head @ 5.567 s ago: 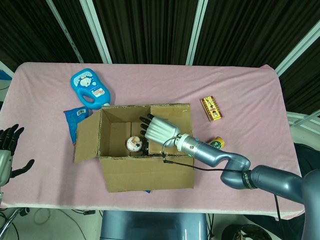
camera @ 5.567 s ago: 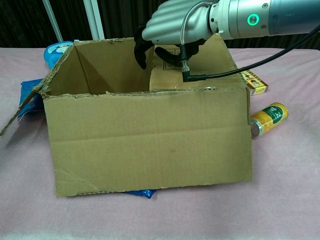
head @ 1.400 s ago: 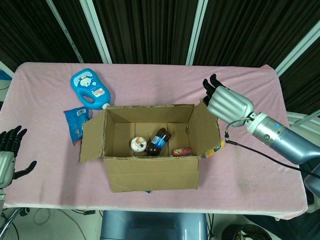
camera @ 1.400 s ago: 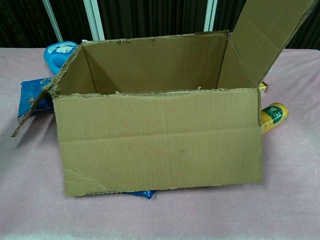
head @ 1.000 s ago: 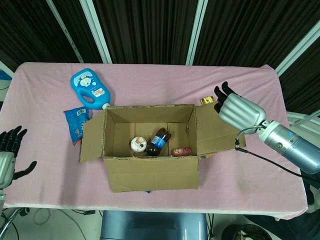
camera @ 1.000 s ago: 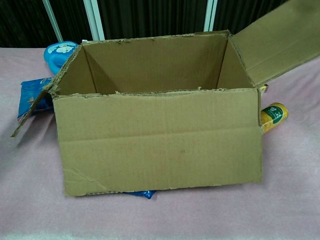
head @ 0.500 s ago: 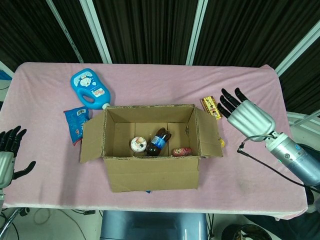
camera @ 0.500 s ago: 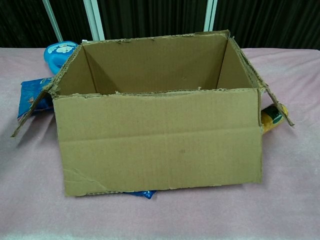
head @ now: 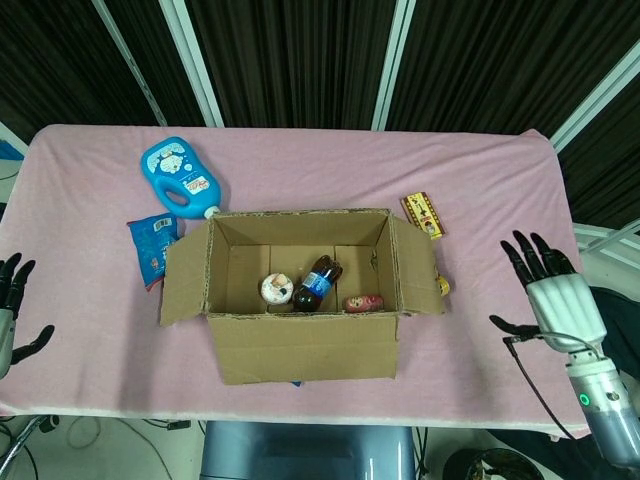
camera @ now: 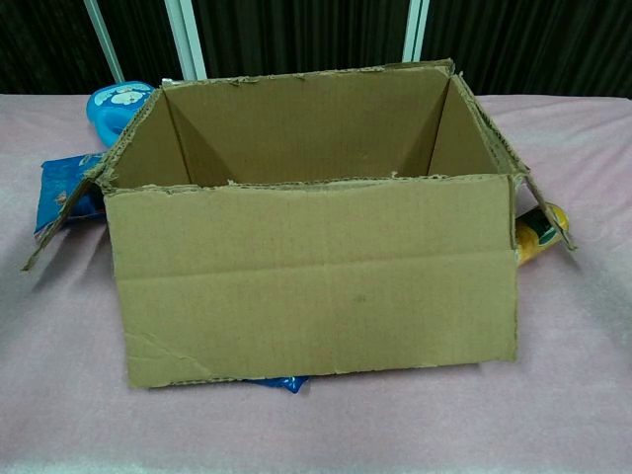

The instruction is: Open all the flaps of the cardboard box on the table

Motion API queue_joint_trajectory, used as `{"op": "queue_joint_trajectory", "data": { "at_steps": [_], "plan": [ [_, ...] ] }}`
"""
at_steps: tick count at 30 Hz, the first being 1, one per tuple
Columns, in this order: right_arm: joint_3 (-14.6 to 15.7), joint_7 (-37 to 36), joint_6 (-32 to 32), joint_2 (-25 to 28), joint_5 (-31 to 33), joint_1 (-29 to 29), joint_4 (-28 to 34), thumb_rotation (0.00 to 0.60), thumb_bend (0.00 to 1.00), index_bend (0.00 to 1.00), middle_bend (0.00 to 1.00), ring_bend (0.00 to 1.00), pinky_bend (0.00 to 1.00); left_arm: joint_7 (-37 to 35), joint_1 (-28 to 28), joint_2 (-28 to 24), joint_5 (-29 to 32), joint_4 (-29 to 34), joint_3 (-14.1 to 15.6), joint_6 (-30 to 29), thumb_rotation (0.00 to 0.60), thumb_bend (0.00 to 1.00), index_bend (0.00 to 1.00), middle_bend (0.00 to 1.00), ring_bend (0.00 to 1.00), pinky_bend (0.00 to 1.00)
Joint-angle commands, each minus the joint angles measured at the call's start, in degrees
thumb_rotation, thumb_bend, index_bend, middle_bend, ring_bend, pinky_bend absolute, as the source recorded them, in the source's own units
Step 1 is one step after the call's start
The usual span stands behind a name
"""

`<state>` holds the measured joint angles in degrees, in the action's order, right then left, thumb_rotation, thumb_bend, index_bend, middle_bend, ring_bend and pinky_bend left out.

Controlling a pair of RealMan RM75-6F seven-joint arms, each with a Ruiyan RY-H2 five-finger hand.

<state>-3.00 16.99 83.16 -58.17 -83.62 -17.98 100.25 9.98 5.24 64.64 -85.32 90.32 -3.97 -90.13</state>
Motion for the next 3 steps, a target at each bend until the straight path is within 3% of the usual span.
{"op": "queue_joint_trajectory", "data": {
  "at_steps": [1,3],
  "plan": [
    [2.4,-3.7,6.6,-4.5,-2.0,5.9,-4.1,0.358,0.22,0.0,0.0,0.0,0.22,0.0,-1.6,1.0,0.1,-2.1,0.5,-1.4,0.6,0.17,0.0,0.0,0.0,0.0],
    [2.6,-5.0,7.5,-6.0,-1.8,7.2,-6.2,0.367,0.22,0.0,0.0,0.0,0.22,-0.9,-1.5,1.1,0.8,-1.8,0.1,-1.2,0.6,0.17,0.0,0.0,0.0,0.0]
  ]
}}
